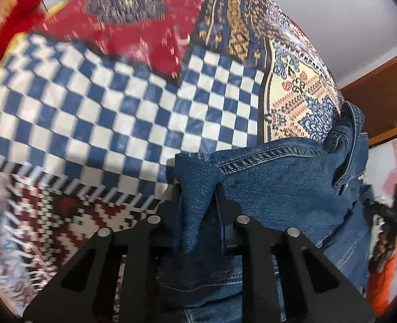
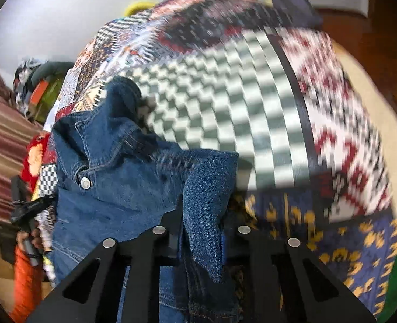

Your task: Fold large clothes

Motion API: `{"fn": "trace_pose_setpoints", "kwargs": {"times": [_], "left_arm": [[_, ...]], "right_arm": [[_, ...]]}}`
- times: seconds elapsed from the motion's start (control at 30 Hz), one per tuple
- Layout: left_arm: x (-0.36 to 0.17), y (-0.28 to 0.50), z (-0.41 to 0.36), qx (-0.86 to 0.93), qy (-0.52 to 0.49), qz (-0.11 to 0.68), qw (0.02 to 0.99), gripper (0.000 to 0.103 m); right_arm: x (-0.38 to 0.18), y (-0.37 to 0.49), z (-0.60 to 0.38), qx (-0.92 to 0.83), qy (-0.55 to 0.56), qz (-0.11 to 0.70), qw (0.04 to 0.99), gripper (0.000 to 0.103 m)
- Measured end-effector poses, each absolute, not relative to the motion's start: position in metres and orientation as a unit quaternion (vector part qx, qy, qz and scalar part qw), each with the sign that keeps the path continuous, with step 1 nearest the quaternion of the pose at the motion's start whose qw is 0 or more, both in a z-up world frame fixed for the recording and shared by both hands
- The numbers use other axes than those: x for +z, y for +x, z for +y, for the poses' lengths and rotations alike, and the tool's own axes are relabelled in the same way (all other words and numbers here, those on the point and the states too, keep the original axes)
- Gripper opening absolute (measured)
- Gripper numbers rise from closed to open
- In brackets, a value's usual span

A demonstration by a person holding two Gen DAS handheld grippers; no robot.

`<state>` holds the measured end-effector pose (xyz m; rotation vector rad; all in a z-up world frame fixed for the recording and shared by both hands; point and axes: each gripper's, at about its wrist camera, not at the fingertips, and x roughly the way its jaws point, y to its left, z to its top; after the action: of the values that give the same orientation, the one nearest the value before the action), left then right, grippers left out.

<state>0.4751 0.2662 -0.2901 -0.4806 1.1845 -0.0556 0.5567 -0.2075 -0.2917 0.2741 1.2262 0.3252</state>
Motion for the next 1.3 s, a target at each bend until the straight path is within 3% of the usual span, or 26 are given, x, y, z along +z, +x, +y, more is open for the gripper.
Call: {"fn": "trace_pose_setpoints", "kwargs": {"times": [0.17,0.47,0.6,0.93,0.97,1.07,1.1,1.3], "left_arm": [[-0.25,0.476,0.261,0.02,-0.135,0.516,0.846,0.018],[-0.182,0.493,0.287,0.072,-0.088,0.436,0.893,0.018],[-0.195,0.515,0.297,0.095,-0.08,0.443,0.888,0.018],[-0.273,0.553,0.308,0.105,-0.097,0.491,0.859,0.023],[-0.275,0.554,0.306,0.106,-0.089,0.491,0.86,0.025],[-0.279,0.555,0.299,0.111,-0.06,0.488,0.864,0.027],[-0.279,0.555,0.297,0.113,-0.051,0.486,0.865,0.028],[-0.275,0.55,0.294,0.113,-0.036,0.489,0.864,0.03]], "right_arm": [[-0.241,0.574,-0.169,0.168,0.047,0.518,0.837,0.011],[-0.174,0.63,-0.112,0.176,-0.006,0.431,0.885,0.011],[-0.187,0.661,-0.102,0.156,-0.02,0.43,0.889,0.011],[-0.288,0.703,-0.114,0.129,-0.04,0.487,0.863,0.014],[-0.293,0.704,-0.115,0.125,-0.044,0.491,0.861,0.023],[-0.304,0.706,-0.12,0.063,-0.086,0.489,0.866,0.076],[-0.304,0.705,-0.124,0.055,-0.089,0.482,0.87,0.083],[-0.299,0.704,-0.152,0.075,-0.011,0.504,0.86,0.083]]}}
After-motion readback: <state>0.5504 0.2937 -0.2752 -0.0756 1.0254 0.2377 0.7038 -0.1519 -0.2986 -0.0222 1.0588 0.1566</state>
